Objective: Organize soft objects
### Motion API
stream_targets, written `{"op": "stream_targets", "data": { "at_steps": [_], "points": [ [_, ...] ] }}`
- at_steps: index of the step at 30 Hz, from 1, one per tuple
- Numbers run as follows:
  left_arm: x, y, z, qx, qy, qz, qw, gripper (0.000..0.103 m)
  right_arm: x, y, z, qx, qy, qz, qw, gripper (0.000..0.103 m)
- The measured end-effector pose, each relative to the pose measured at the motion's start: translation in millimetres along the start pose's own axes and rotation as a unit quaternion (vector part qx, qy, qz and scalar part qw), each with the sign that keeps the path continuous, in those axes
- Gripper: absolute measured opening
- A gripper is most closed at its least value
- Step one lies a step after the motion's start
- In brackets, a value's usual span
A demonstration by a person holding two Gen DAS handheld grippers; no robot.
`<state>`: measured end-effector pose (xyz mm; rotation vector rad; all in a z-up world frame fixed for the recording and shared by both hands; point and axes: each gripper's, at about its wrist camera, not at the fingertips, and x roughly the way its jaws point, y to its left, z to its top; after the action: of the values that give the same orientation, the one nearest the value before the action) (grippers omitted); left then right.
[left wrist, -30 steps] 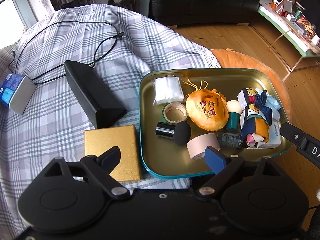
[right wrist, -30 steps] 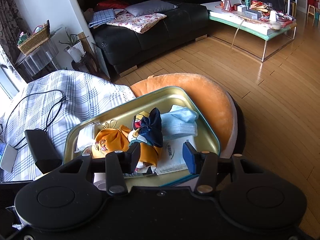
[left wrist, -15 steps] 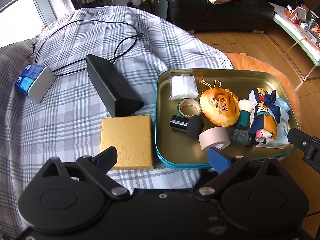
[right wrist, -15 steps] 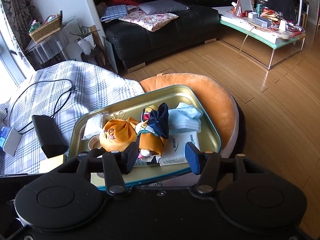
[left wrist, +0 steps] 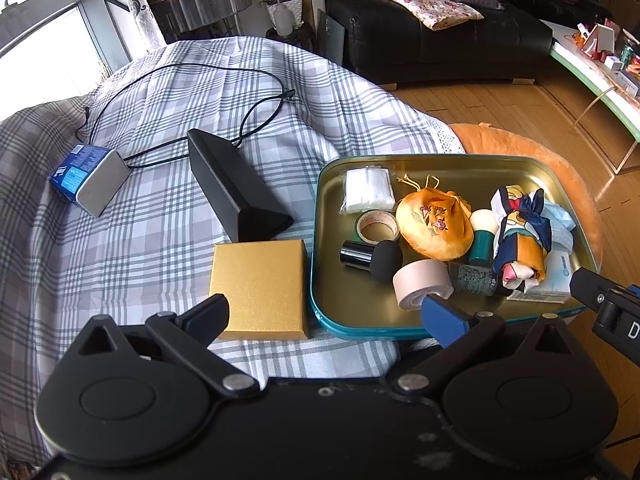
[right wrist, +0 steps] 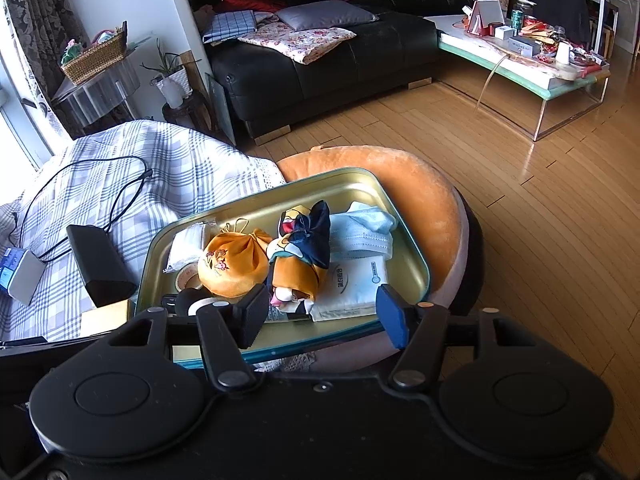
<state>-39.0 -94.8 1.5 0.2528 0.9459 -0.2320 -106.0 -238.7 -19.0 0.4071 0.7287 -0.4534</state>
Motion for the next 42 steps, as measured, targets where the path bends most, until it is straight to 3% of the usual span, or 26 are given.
{"op": "stream_targets", "data": {
  "at_steps": [7,42],
  "points": [
    [1,3,-4,-0.008,0.011,-0.016,0.9998,0.103,-1,2,-1,-0.013,0.001,-0.008,1.0,0.058],
    [9,11,-3,-0.018,0.023,-0.009,0.9995,0.103,5,2,-2,-0.017,0.013,-0.016,1.0,0.058]
  ]
}}
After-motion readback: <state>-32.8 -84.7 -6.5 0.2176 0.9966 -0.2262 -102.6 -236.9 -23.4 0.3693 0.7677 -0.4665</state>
